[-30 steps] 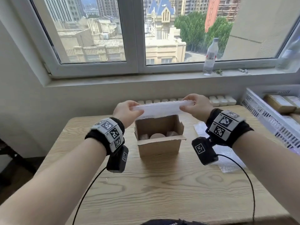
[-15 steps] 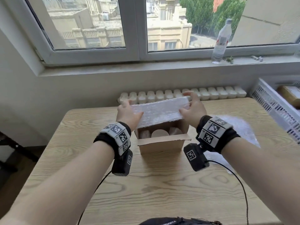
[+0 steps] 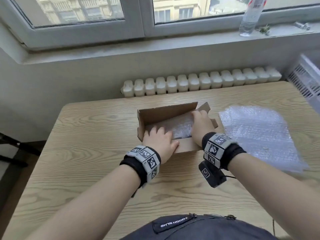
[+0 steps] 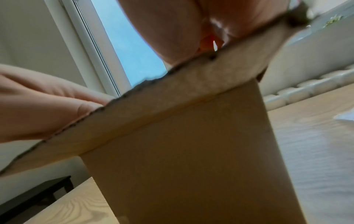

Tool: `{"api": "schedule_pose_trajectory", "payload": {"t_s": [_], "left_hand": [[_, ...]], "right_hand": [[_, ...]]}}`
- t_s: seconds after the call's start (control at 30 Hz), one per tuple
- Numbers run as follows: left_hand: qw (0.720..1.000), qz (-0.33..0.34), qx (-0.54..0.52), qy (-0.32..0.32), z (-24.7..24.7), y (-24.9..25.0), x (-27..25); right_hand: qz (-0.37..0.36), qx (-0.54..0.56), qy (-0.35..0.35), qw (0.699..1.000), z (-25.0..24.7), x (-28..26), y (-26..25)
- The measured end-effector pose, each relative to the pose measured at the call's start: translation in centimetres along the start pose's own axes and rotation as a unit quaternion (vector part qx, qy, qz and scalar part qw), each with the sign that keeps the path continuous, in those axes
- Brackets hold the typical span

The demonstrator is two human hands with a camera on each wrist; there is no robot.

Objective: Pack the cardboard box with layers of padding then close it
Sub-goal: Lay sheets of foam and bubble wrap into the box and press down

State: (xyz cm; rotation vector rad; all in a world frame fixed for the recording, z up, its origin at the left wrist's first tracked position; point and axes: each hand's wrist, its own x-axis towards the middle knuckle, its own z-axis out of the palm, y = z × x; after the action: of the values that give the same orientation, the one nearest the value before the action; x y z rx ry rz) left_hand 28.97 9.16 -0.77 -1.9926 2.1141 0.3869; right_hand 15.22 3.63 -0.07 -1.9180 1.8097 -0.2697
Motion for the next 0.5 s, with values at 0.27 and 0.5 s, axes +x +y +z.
{"api": "schedule_pose_trajectory", "payload": {"t_s": [0.27, 0.5], "left_hand": [[0.996, -0.021, -0.033, -0.075, 1.3, -0.3, 0.8], [0.995, -0.023, -0.033, -0.089, 2.1, 0.0, 1.1]], "right_hand": [[-0.068, -0.142, -0.114, 0.981, 1.2, 0.0, -0.1], [-0.116, -0.238, -0.014, 0.964, -0.1, -2.7, -0.8]]}}
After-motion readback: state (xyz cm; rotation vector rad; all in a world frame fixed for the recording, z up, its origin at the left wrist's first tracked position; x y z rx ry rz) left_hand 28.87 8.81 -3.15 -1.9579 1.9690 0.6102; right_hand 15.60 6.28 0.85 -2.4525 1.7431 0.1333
